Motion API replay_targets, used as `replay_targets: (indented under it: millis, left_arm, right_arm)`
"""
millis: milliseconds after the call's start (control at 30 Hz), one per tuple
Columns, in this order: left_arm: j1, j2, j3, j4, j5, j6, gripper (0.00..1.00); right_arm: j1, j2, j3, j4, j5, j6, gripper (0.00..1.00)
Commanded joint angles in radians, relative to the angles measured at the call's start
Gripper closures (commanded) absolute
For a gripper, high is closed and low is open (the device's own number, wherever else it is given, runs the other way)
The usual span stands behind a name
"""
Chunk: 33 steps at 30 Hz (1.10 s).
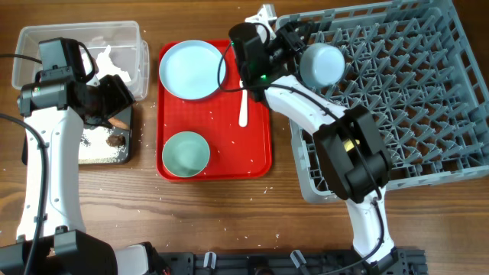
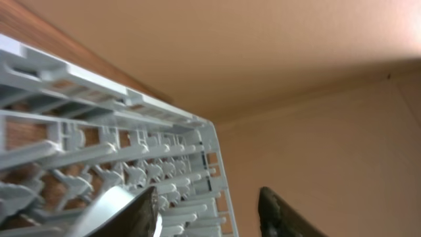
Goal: Sort waste into correct bins and load items into the dishwasher rack
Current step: 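Carry the light-blue bowl into the rack's upper area and release, then reach the right gripper to the red tray and grasp the white spoon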
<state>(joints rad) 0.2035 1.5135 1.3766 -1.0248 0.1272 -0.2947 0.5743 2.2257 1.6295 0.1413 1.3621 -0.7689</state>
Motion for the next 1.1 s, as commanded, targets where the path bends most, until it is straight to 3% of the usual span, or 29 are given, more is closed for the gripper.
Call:
replay_targets:
  millis: [0, 100, 200, 233, 333, 467, 733, 1067]
  left_arm:
    - [0.004, 0.007, 0.011, 0.004, -0.006, -0.005, 0.32]
    - [0.004, 0.007, 0.011, 0.01, -0.006, -0.005, 0.31]
    - [0.004, 0.007, 0.011, 0.015, -0.006, -0.005, 0.31]
    - [0.004, 0.007, 0.011, 0.015, -0.006, -0.005, 0.31]
    - [0.004, 0.007, 0.011, 0.014, -0.006, -0.005, 0.31]
    - [0.004, 0.007, 0.011, 0.014, -0.006, -0.005, 0.3]
    - [0.004, 0.007, 0.011, 0.014, -0.006, -0.005, 0.3]
    - [0.004, 0.007, 0.011, 0.013, -0.006, -0.005, 0.29]
  right_arm:
    - [0.033, -0.033, 0.001, 0.032, -0.06, -0.004, 0.36]
    - [0.068, -0.086, 0.001, -0.002, -0.204, 0.04, 0.22]
    - [0.101, -0.136, 0.001, -0.243, -0.471, 0.206, 0.2]
    - [0.102, -0.159, 0.001, -0.373, -0.65, 0.337, 0.2]
    - [0.076, -0.195, 0.001, -0.56, -0.927, 0.7, 0.23]
    - [0.039, -0.202, 0.0, -0.683, -1.132, 0.875, 0.36]
    - [-0.112, -0.198, 0.0, -0.708, -1.272, 0.955, 0.44]
    - [-0.153, -0.148, 0.0, -0.727, -1.194, 0.951, 0.45]
